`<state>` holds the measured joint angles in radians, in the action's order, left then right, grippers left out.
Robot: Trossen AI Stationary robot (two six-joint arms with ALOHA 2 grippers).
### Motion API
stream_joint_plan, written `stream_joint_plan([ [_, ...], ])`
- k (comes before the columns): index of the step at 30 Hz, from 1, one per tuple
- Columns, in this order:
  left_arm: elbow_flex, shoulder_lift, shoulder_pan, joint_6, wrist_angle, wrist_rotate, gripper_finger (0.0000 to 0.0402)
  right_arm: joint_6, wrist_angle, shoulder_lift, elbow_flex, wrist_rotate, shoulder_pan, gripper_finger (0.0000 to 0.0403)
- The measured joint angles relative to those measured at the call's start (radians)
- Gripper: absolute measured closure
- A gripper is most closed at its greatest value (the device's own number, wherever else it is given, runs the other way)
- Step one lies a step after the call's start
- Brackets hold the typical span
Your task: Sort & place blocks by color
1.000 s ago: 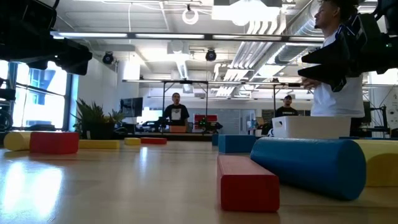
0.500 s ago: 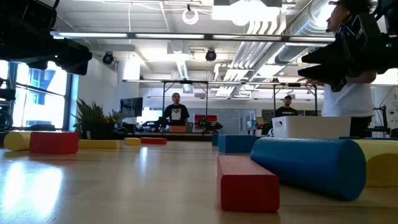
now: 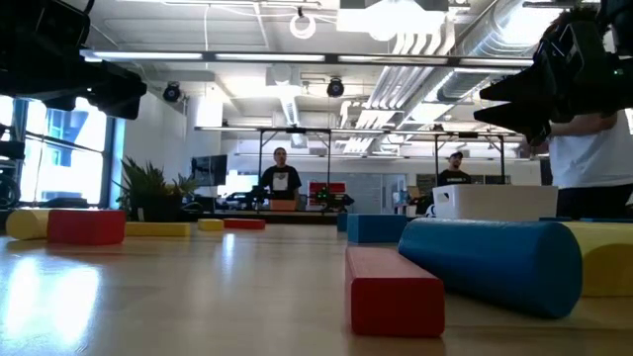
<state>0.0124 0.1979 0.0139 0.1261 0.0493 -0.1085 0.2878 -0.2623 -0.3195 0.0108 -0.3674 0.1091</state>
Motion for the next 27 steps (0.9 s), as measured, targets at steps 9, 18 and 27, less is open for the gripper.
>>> stream_joint_plan([
  [9,0.0,0.0,0.0,-0.001,0.0,0.0,0.0199,0.0,0.0,0.0,0.0,0.0,0.0,0.0186],
  [18,0.0,0.0,0.0,-0.001,0.0,0.008,0.0199,0.0,0.0,0.0,0.0,0.0,0.0,0.0186],
  [27,0.0,0.0,0.0,-0.001,0.0,0.043,0.0199,0.0,0.0,0.0,0.0,0.0,0.0,0.0186],
])
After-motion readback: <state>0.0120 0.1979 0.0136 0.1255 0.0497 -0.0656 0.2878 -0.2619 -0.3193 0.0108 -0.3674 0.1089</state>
